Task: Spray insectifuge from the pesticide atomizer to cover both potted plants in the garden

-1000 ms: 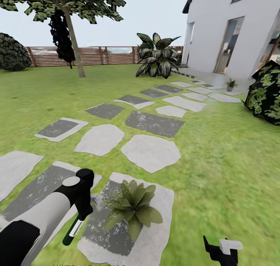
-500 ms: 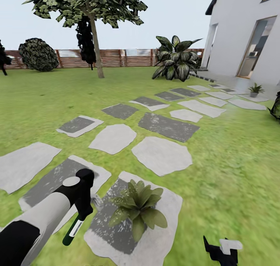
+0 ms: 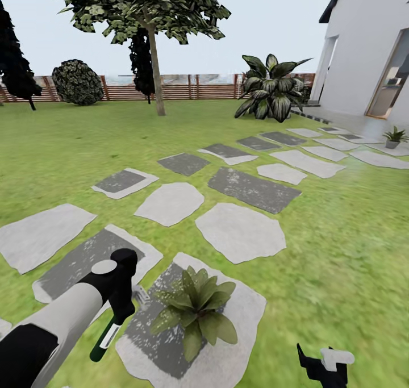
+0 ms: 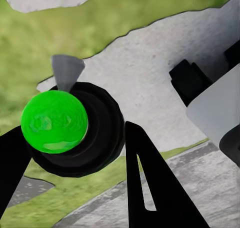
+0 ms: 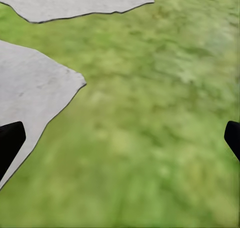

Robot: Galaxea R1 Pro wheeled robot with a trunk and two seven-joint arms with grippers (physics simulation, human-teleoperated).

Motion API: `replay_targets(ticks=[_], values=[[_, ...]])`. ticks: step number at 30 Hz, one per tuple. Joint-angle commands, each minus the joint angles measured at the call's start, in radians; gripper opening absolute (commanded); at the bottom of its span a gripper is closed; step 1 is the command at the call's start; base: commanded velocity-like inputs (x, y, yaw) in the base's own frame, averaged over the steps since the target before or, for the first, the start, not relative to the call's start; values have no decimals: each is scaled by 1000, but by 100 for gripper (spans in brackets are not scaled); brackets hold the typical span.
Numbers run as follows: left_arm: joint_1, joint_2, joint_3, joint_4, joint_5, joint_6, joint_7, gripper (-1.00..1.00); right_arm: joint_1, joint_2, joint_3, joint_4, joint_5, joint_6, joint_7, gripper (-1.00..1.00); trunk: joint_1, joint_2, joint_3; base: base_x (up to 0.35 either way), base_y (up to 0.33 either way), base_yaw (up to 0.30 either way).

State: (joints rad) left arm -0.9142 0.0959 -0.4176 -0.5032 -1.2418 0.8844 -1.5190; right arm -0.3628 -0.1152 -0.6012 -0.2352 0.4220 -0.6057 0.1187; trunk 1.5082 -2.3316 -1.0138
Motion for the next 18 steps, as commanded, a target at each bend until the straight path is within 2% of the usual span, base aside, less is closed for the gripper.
replay_targets(ticks=[1,8,18], values=[[0,1,-6,-2,-5,10,-9,-100,-1,0,-8,1,0,-3,10,100,0,0,-1,7,-14,1],[1,1,-7,-1,-5,10,-7,-100,-1,0,-9,1,0,-3,10,100,0,0,-1,1,-2,1],[1,1,-4,-3,-5,11,-7,-100,-1,0,-8,1,0,-3,10,100,0,0,-1,0,0,261]])
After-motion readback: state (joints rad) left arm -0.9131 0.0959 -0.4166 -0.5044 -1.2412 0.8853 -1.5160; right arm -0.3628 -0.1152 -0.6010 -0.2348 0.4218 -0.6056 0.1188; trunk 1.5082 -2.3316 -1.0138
